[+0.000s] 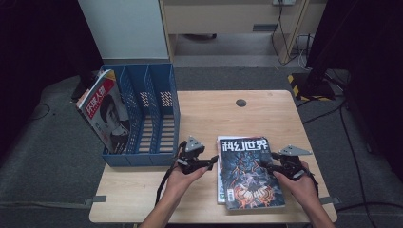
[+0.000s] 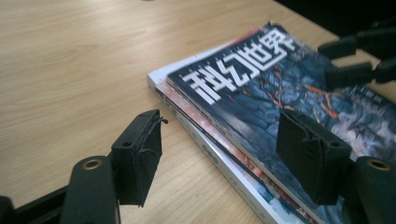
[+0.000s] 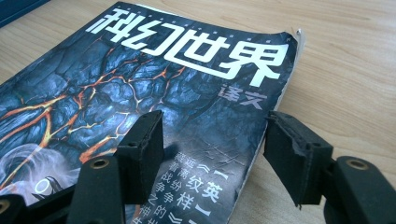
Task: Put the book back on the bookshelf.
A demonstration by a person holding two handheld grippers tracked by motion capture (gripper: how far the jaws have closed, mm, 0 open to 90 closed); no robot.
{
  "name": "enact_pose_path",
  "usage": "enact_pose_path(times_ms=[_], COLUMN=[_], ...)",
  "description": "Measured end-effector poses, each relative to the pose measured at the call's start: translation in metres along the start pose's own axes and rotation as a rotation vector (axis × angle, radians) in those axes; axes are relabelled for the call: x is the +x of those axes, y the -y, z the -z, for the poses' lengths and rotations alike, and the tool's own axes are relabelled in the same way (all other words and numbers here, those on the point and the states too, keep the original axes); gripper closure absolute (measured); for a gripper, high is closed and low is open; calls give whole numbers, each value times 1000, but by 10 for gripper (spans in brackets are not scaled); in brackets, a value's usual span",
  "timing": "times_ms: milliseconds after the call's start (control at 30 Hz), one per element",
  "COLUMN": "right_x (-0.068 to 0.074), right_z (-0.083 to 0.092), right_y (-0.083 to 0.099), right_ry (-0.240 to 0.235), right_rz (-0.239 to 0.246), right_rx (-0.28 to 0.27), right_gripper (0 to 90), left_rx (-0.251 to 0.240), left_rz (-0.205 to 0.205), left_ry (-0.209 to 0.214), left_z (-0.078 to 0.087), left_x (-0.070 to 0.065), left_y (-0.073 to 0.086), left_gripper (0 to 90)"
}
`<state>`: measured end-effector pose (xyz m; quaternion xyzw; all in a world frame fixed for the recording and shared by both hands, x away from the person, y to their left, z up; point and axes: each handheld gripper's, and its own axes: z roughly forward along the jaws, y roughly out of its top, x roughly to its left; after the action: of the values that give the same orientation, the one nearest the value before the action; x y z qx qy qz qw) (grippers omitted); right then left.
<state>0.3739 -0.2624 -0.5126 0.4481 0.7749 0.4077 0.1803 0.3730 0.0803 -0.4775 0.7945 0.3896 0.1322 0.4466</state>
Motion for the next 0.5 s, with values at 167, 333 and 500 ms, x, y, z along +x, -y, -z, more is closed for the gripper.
enact_pose_path(times_ms=[167, 333, 500], right_x=[0, 4, 8], right_z=[2, -2, -8], right_y=[-1, -4, -3], right_ry=[-2, -25, -29], right_rz=[1, 11, 25], right_rx=[-20, -26, -13], right_gripper=[413, 407, 397], left_rx=[50, 72, 110], left_rz=[-30, -18, -10], left_ry=[26, 45, 62], left_z=[-14, -22, -28], left_x=[-8, -10, -10], left_y=[9, 13, 18], left_gripper=[303, 290, 273])
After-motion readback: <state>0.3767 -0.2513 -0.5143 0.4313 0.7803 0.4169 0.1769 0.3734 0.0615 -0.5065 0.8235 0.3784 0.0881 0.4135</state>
